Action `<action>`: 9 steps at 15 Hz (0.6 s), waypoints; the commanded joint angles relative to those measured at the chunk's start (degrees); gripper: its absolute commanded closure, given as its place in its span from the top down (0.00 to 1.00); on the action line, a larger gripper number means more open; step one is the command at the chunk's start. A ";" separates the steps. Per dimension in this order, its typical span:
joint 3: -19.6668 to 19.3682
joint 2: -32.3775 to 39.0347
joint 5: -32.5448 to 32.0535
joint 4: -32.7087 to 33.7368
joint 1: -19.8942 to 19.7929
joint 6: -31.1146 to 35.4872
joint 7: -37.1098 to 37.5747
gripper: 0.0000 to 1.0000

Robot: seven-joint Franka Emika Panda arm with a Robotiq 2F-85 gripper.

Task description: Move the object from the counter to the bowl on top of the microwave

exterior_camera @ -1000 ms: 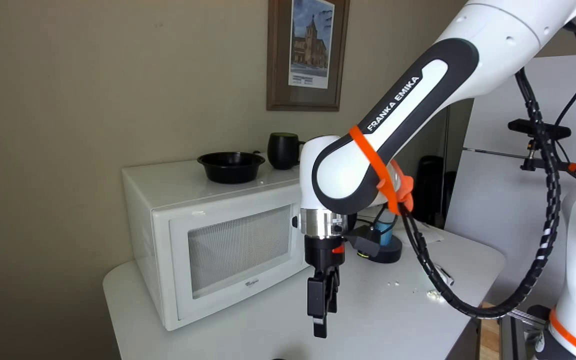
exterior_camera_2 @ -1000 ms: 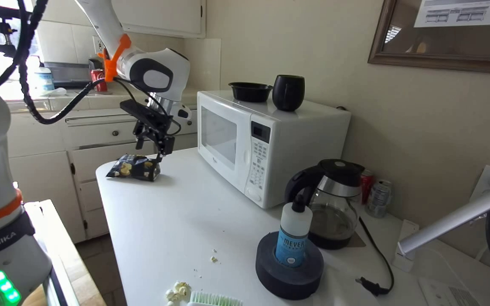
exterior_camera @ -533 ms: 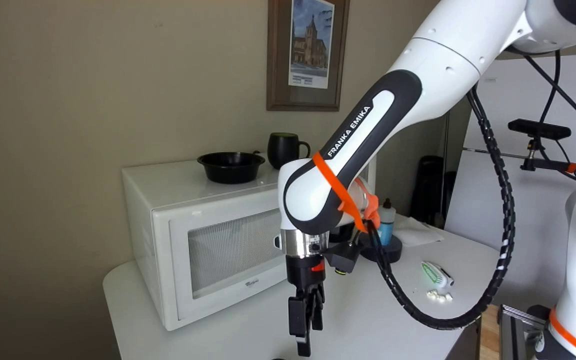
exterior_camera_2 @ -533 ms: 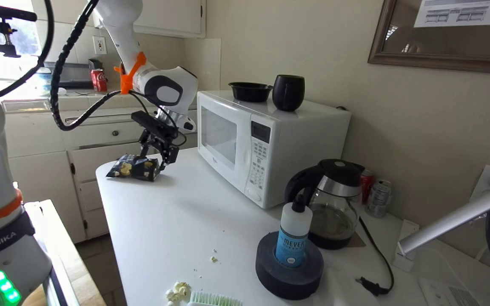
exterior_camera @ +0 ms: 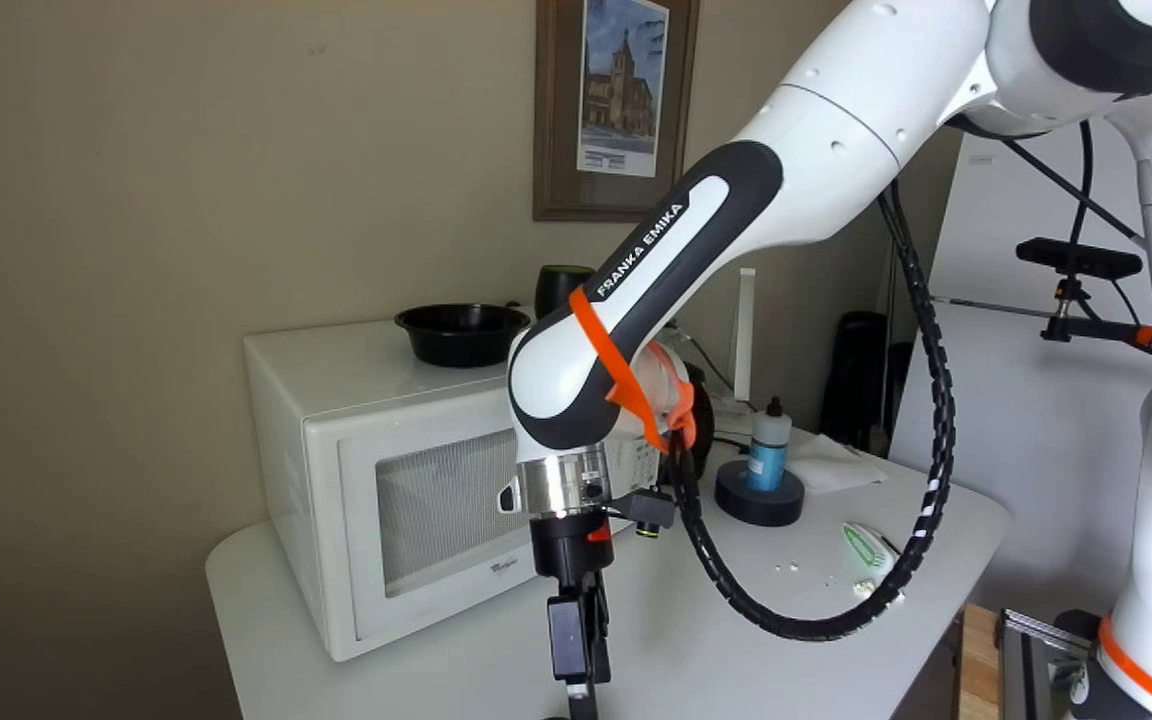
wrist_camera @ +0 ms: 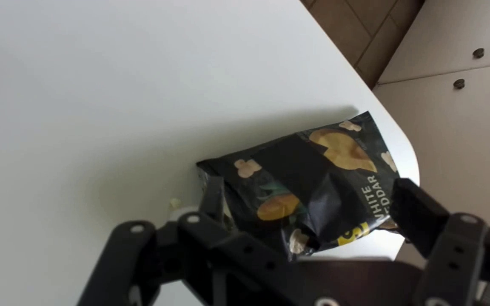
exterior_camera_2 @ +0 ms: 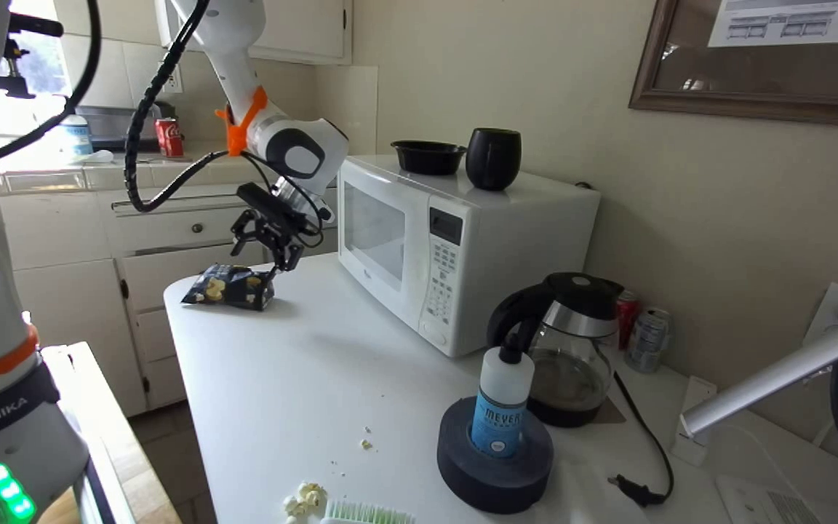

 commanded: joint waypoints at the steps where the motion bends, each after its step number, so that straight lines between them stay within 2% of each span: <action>1: 1.27 3.91 0.36 4.38 -1.48 -3.91 -2.69 1.00; 2: 0.93 1.21 -0.33 1.79 -0.90 -1.87 -0.89 1.00; 6: 1.02 2.85 -0.38 3.30 -1.11 -2.61 -1.38 1.00; 9: 1.95 4.37 1.42 4.08 -2.70 -2.33 -7.65 1.00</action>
